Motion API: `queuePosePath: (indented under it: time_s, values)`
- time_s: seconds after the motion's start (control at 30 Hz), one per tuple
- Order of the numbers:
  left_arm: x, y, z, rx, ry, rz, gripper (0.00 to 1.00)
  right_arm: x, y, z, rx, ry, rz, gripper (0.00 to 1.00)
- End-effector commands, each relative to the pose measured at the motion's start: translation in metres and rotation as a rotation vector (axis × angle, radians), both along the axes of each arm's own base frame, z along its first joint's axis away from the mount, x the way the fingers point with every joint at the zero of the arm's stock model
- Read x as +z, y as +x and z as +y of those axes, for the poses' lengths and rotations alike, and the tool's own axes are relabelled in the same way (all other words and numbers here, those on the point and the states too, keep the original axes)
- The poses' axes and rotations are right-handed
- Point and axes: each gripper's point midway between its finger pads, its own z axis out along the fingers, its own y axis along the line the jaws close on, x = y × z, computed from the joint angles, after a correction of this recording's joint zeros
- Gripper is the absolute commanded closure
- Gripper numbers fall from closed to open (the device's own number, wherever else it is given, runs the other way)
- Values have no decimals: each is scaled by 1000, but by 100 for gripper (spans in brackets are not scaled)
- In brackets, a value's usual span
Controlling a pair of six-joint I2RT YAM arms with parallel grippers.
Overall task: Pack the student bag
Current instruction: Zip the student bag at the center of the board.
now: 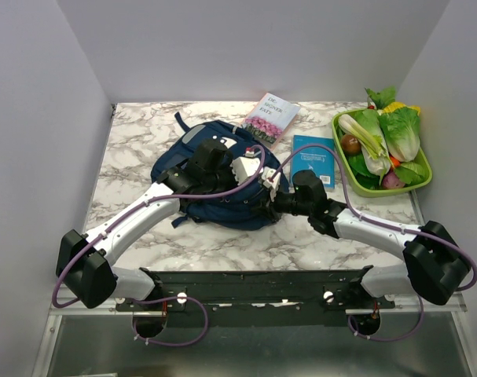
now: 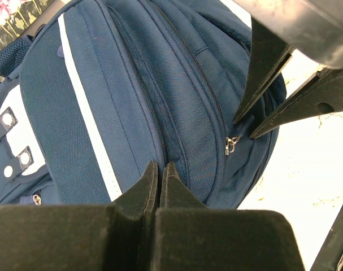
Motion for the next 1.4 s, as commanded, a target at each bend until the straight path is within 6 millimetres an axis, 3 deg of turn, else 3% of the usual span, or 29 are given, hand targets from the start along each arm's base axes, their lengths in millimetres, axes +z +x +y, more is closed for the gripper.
queuePosePath:
  time_s: [0.0, 0.27, 0.6, 0.93, 1.23, 1.37]
  values:
    - [34, 9, -16, -25, -97, -76, 100, 5, 5, 5, -21, 19, -12, 73]
    - [21, 4, -13, -38, -75, -52, 100, 14, 18, -3, -116, -1, -12, 99]
    - [3, -13, -4, -69, -40, -14, 100, 0, 31, -33, -271, -73, 45, 99]
    - [-21, -30, 6, -104, 2, 33, 100, 0, 37, -60, -357, -100, 66, 99]
    - [-19, -57, 11, -162, -11, 102, 100, -15, 76, -98, -574, -207, 111, 99]
    - [-23, -66, 14, -203, 4, 116, 100, -8, 99, -110, -656, -212, 103, 99]
